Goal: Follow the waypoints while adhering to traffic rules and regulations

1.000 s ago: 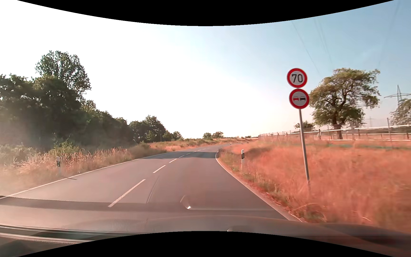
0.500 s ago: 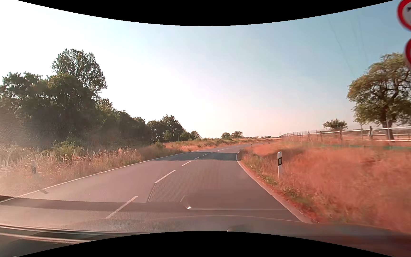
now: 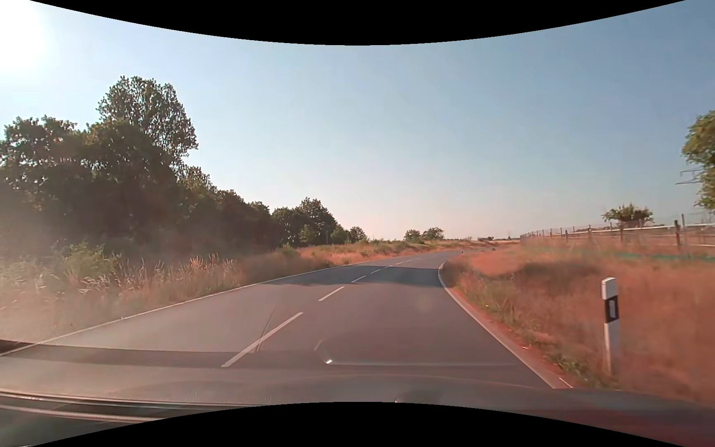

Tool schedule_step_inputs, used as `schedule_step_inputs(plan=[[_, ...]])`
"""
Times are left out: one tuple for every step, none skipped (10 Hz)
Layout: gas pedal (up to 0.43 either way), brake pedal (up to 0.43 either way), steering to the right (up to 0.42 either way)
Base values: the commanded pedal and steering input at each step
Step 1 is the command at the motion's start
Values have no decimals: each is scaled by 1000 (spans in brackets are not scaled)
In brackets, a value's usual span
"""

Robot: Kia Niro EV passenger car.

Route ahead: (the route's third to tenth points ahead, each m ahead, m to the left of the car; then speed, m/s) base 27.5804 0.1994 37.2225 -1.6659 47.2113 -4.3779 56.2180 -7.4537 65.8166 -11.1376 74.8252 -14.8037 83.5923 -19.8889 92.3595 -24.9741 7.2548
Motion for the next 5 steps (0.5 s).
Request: schedule_step_inputs(plan=[[287, 0, -18], [287, 0, -6], [287, 0, 6], [299, 0, 14], [299, 0, 21]])
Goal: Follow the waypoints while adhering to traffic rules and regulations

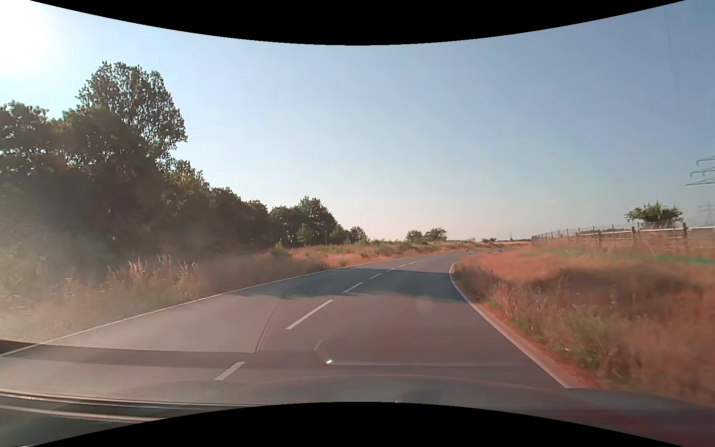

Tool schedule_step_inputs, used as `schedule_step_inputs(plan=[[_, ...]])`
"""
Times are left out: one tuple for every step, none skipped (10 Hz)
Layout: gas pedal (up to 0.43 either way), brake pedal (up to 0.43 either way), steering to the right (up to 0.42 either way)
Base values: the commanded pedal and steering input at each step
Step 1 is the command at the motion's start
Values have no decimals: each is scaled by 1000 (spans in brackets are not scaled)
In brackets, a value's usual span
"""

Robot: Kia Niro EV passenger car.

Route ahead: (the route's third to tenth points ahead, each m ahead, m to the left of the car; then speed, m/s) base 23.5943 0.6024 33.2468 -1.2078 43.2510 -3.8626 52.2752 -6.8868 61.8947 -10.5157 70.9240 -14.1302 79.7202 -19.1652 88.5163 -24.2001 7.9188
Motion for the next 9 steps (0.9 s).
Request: schedule_step_inputs(plan=[[299, 0, 25], [311, 0, 29], [311, 0, 34], [311, 0, 38], [311, 0, 38], [311, 0, 38], [311, 0, 38], [311, 0, 38], [311, 0, 38]])
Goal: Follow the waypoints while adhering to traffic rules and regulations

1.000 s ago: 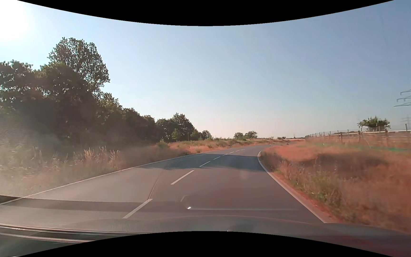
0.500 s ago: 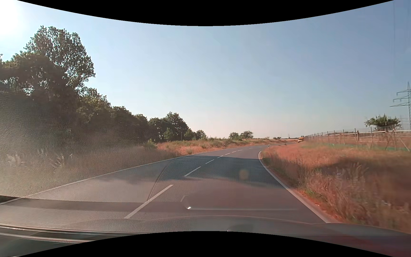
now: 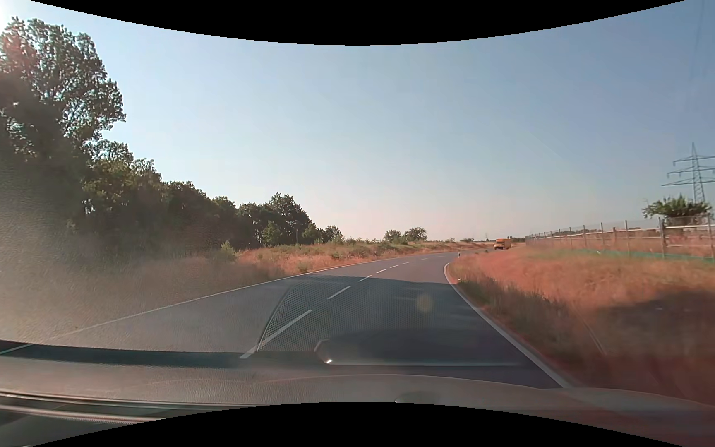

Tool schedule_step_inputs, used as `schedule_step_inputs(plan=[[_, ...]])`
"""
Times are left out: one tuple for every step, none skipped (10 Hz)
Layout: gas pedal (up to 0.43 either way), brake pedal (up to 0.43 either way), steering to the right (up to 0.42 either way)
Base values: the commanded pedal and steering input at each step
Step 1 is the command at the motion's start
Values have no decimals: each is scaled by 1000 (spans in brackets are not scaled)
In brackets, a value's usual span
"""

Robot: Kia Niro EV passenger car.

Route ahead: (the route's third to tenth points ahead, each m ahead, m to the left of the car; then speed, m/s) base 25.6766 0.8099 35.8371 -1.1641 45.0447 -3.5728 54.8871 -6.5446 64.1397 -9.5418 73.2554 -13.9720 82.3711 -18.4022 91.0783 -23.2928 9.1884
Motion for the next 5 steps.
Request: schedule_step_inputs(plan=[[319, 0, 37], [319, 0, 36], [319, 0, 34], [331, 0, 31], [331, 0, 29]])
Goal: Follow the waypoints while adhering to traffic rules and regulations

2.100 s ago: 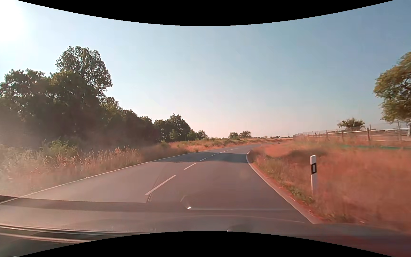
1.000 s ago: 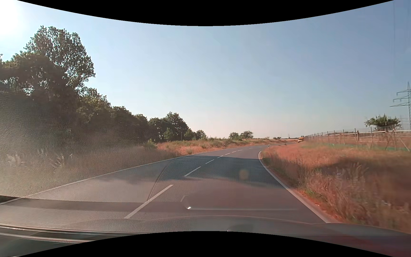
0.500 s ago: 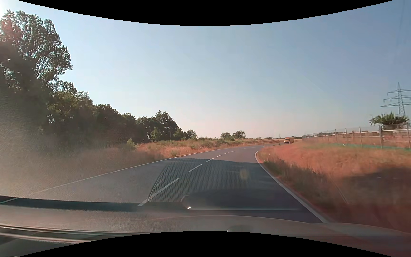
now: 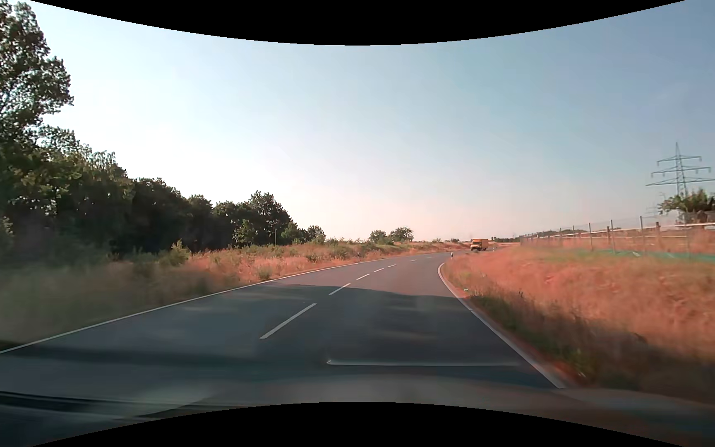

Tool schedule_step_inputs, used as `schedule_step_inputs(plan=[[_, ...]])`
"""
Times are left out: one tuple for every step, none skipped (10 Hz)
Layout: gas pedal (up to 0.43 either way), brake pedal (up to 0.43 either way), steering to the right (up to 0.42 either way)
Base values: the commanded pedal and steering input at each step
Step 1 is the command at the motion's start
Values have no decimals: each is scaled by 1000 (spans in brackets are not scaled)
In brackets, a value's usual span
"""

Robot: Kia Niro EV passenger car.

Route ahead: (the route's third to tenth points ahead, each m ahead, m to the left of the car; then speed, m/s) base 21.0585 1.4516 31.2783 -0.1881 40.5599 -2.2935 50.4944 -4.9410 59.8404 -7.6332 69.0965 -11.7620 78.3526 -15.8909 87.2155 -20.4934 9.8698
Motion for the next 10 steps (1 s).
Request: schedule_step_inputs(plan=[[339, 0, 29], [339, 0, 29], [350, 0, 29], [350, 0, 29], [350, 0, 29], [350, 0, 28], [350, 0, 28], [350, 0, 26], [358, 0, 24], [358, 0, 23]])
